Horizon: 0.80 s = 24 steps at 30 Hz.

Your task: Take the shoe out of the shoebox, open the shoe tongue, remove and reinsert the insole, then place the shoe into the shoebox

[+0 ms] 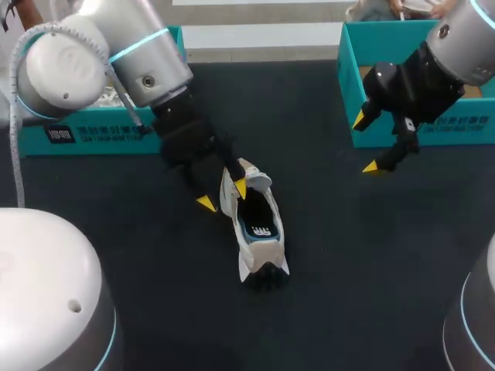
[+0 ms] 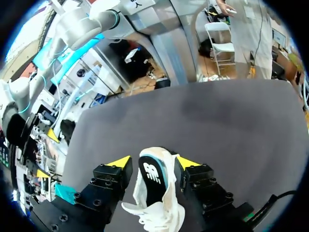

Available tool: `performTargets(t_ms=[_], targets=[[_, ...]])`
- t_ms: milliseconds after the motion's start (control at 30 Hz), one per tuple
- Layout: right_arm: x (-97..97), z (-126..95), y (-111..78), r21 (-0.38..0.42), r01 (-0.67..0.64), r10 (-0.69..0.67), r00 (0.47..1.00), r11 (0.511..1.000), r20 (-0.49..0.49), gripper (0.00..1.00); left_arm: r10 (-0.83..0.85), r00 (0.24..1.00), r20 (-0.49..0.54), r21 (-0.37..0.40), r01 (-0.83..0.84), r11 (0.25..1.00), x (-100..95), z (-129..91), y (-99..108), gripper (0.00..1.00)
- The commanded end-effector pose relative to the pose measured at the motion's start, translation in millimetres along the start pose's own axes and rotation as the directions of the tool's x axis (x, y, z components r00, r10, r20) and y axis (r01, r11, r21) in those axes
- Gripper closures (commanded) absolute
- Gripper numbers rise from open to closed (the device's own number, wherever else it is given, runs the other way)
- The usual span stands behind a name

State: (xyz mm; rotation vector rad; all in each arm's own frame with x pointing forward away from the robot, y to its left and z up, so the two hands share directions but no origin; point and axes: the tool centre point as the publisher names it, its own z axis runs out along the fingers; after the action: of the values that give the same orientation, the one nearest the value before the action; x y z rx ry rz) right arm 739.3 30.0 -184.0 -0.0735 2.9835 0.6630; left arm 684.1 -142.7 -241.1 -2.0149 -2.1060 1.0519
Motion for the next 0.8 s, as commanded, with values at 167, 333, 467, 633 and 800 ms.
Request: performTargets(t_ms=[167, 333, 467, 633, 800], targets=[[0.0, 0.7, 0.0, 0.002, 0.0, 0.0, 1.0, 1.0, 0.0, 0.0, 0.151, 0.848, -0.509, -0.004, -0.178, 0.984, -0.5, 9.9, -7.1, 1.0], [0.0, 0.7, 0.0, 0.002, 0.0, 0.0, 1.0, 1.0, 0.0, 0.0, 0.151, 0.848, -0.509, -0.004, -0.178, 0.984, -0.5, 9.9, -7.1, 1.0], [0.0, 0.7, 0.0, 0.002, 0.0, 0.0, 1.0, 1.0, 0.0, 0.0, 0.151, 0.848, -0.509, -0.004, -0.178, 0.984, -0.5, 9.9, -7.1, 1.0], [0.0, 0.7, 0.0, 0.002, 0.0, 0.0, 1.0, 1.0, 0.0, 0.0, 0.151, 0.848, -0.509, -0.004, -0.178, 0.984, -0.5, 9.9, -7.1, 1.0], [0.0, 0.7, 0.0, 0.002, 0.0, 0.0, 1.0, 1.0, 0.0, 0.0, 0.043, 0.884, -0.465, -0.072, -0.086, 0.994, 0.0, 18.5, 8.6, 1.0]])
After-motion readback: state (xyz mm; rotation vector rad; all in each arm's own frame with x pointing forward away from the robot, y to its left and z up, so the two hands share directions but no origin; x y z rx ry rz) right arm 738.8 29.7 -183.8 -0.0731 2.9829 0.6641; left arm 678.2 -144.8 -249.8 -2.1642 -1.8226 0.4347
